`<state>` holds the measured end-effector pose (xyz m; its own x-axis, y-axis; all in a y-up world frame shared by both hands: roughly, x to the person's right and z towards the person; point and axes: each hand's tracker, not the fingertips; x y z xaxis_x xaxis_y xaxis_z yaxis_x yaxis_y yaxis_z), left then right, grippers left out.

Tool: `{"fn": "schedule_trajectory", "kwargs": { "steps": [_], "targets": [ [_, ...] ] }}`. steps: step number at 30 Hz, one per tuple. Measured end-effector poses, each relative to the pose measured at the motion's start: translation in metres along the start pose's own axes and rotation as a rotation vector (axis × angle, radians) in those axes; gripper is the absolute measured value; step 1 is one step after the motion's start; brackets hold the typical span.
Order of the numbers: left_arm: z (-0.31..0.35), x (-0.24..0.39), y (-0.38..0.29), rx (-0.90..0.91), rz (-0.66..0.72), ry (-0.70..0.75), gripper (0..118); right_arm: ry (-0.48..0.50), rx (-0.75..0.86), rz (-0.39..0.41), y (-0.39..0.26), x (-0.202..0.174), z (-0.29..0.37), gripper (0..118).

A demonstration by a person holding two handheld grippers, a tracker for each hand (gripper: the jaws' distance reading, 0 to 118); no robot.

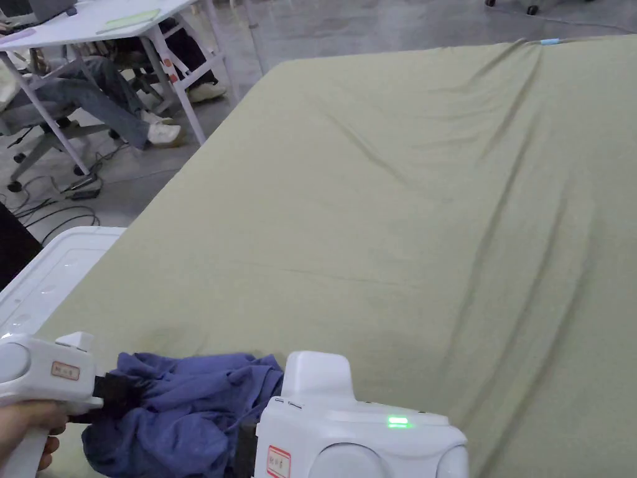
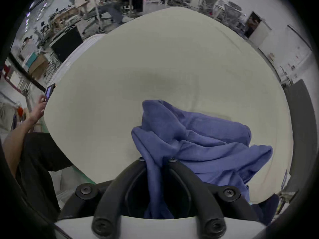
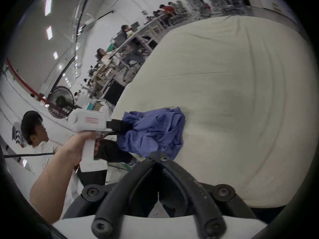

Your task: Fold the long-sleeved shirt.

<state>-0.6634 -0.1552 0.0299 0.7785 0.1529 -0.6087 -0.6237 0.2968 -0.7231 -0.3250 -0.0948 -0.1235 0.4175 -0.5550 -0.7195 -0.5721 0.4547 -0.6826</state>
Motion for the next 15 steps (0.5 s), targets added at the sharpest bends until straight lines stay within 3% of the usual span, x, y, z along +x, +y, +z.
{"fn": "schedule_trajectory", "kwargs": {
  "steps": [1, 2, 3, 5, 6, 15],
  "targets": [
    [-0.001, 0.003, -0.003, 0.006, 0.010, 0.004, 40, 0.001, 0.002, 0.005, 0.002, -0.004, -0.002, 3],
    [-0.002, 0.005, -0.005, 0.024, 0.037, 0.058, 76, 0.003, 0.003, 0.008, 0.004, -0.006, -0.004, 3],
    [-0.004, 0.007, -0.006, 0.077, 0.013, 0.224, 118, 0.003, 0.003, 0.014, 0.005, -0.007, -0.005, 3],
    [-0.005, 0.004, -0.009, 0.191, -0.047, 0.297, 112, -0.028, 0.000, 0.005, 0.005, -0.005, -0.003, 3],
    [-0.001, 0.003, -0.008, 0.251, -0.068, 0.235, 108, -0.028, 0.003, 0.000, 0.005, -0.004, -0.005, 3],
    [0.039, 0.069, 0.005, 0.221, 0.020, 0.224, 107, -0.027, 0.079, -0.027, 0.008, 0.036, 0.066, 3]
  ]
}}
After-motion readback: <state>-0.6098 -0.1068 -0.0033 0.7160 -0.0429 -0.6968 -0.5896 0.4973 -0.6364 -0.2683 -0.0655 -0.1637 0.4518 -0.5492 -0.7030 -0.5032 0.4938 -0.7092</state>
